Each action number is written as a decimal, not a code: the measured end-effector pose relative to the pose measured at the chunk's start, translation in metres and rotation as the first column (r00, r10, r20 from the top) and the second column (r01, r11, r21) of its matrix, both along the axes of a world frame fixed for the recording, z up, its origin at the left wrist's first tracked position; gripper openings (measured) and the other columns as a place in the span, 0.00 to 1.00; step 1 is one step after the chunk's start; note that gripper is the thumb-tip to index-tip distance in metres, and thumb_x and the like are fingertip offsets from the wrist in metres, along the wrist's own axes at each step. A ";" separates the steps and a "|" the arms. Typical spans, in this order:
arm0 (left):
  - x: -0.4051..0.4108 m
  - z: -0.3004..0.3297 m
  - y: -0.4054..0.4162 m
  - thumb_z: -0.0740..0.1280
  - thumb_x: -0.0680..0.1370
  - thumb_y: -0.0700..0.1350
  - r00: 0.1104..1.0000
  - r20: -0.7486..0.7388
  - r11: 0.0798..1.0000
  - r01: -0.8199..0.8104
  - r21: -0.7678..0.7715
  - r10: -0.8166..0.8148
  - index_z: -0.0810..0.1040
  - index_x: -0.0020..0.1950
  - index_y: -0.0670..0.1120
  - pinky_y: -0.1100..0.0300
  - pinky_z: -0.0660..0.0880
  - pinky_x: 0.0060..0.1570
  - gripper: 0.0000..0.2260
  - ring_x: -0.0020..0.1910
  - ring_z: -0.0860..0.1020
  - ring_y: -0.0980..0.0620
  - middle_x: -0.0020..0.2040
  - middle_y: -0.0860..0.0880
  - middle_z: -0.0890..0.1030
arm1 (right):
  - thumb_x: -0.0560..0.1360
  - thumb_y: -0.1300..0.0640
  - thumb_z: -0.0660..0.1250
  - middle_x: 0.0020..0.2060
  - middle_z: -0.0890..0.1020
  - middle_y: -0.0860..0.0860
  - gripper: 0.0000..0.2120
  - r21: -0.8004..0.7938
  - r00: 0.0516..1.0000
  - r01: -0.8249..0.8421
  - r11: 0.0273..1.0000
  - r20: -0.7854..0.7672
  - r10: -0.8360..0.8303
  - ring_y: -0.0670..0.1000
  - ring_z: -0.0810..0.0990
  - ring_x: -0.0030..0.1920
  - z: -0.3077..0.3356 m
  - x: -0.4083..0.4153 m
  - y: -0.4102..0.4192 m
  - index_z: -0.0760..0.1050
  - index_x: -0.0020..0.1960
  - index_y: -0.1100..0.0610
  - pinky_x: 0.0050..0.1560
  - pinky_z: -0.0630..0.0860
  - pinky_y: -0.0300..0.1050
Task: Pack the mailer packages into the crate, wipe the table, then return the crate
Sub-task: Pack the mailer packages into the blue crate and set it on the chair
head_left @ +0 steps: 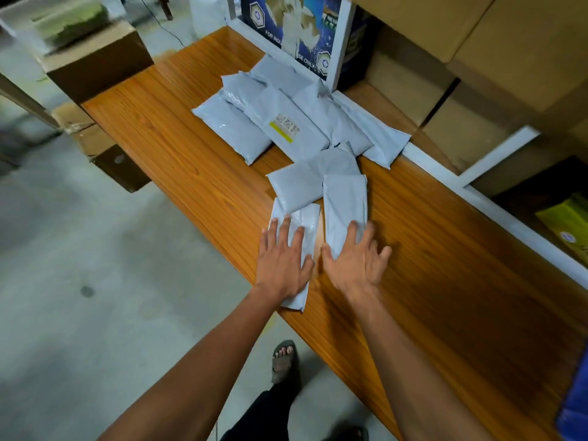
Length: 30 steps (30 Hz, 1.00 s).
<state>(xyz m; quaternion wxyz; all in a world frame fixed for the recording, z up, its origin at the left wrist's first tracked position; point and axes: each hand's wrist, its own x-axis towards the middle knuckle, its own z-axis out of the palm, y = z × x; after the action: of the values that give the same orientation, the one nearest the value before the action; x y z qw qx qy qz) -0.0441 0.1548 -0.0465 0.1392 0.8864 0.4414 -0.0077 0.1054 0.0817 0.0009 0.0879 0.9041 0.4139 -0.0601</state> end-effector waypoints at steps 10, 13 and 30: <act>0.014 -0.014 -0.004 0.49 0.88 0.59 0.999 0.041 0.996 0.018 0.088 -0.022 0.50 0.88 0.55 0.37 0.50 0.83 0.28 0.86 0.42 0.38 0.88 0.44 0.45 | 0.84 0.35 0.55 0.84 0.34 0.56 0.39 0.119 0.961 -0.159 0.980 -0.211 0.181 0.68 0.43 0.84 -0.028 0.034 0.035 0.38 0.86 0.43 0.79 0.57 0.69; 0.008 -0.013 -0.020 0.49 0.88 0.60 0.996 0.064 0.992 0.048 0.115 -0.056 0.52 0.87 0.55 0.38 0.49 0.83 0.27 0.86 0.43 0.39 0.88 0.44 0.48 | 0.84 0.38 0.56 0.85 0.40 0.56 0.36 0.150 0.966 -0.135 0.979 -0.199 0.164 0.68 0.47 0.83 -0.035 0.023 0.013 0.44 0.86 0.44 0.78 0.59 0.66; 0.066 0.032 -0.169 0.50 0.89 0.51 0.940 0.241 0.968 0.249 0.000 -0.242 0.63 0.84 0.45 0.45 0.55 0.84 0.24 0.86 0.53 0.41 0.85 0.42 0.60 | 0.80 0.40 0.64 0.85 0.53 0.55 0.36 0.197 0.982 0.134 0.971 -0.159 -0.104 0.65 0.57 0.81 0.007 0.060 -0.184 0.57 0.84 0.47 0.73 0.64 0.68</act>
<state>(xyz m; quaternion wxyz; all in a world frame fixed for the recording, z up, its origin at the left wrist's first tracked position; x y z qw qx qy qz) 0.0219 -0.0141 -0.0146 0.2028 0.9267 0.3073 0.0753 0.1653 -0.1022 0.0075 -0.0414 0.9246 0.3681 -0.0884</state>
